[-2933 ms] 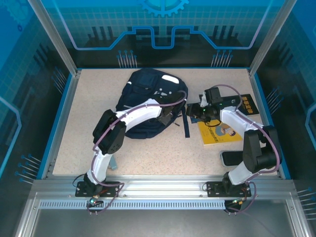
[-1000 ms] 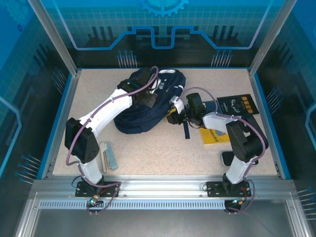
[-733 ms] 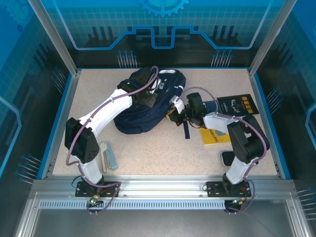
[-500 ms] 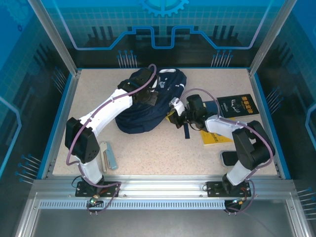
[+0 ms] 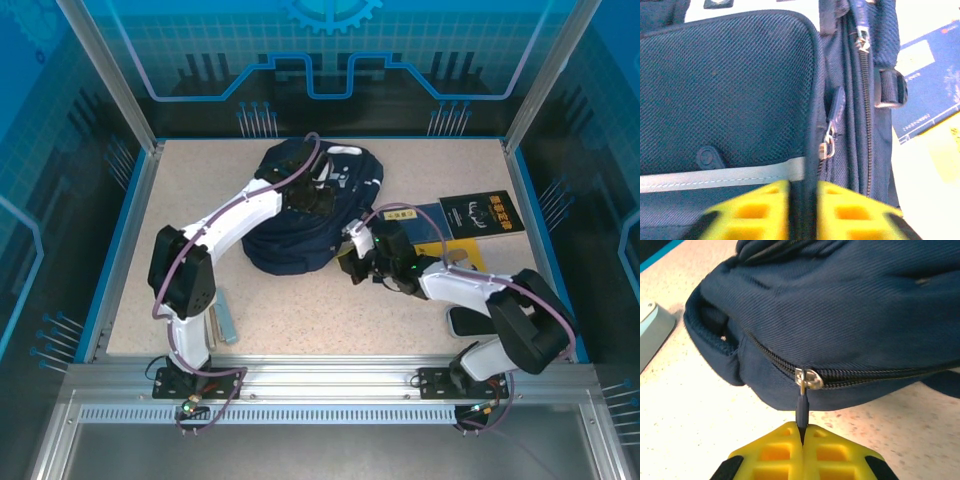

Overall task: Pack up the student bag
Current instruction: Unzip the student bag at the top-center of the table.

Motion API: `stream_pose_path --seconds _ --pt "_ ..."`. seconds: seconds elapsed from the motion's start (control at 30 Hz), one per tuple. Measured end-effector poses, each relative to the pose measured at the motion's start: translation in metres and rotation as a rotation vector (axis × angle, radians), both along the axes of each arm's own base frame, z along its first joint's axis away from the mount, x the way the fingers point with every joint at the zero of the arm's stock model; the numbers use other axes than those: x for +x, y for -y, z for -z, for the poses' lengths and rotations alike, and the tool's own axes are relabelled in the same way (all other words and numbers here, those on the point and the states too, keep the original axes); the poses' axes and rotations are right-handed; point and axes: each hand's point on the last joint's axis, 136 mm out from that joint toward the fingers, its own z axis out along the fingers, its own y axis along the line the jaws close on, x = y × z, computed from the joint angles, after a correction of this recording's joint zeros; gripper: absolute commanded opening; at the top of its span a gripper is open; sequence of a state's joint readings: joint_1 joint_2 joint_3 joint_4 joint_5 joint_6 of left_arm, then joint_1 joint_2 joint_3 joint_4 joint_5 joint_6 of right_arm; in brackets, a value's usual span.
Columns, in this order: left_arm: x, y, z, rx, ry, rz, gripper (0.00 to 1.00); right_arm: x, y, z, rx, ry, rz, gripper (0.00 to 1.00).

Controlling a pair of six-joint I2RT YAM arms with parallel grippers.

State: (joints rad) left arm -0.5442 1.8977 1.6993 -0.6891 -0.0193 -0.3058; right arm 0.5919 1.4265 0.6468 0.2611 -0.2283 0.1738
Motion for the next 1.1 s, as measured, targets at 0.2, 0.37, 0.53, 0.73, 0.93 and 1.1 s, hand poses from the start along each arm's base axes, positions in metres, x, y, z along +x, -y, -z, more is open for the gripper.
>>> stream_pose_path --seconds 0.2,0.37,0.53,0.73,0.93,1.1 --pt "0.007 0.0 -0.018 -0.095 0.015 0.048 0.69 0.021 0.03 -0.024 0.06 0.022 0.092 0.0" --pt "0.0 -0.021 -0.025 -0.095 0.041 0.113 0.71 0.025 0.046 -0.013 0.043 -0.029 0.144 0.0" --pt "-0.017 -0.031 -0.015 -0.045 0.046 0.185 0.73 0.039 0.064 -0.006 0.036 -0.159 0.268 0.22" --pt "-0.037 -0.04 0.013 -0.025 -0.033 0.158 0.73 0.068 0.064 0.0 0.098 -0.42 0.432 0.44" --pt "-0.063 -0.051 0.015 -0.071 -0.071 0.019 0.72 0.058 0.053 0.028 0.147 -0.688 0.525 0.42" --pt "-0.084 -0.047 0.006 -0.125 -0.065 -0.041 0.72 0.057 0.038 0.043 0.162 -0.823 0.564 0.39"
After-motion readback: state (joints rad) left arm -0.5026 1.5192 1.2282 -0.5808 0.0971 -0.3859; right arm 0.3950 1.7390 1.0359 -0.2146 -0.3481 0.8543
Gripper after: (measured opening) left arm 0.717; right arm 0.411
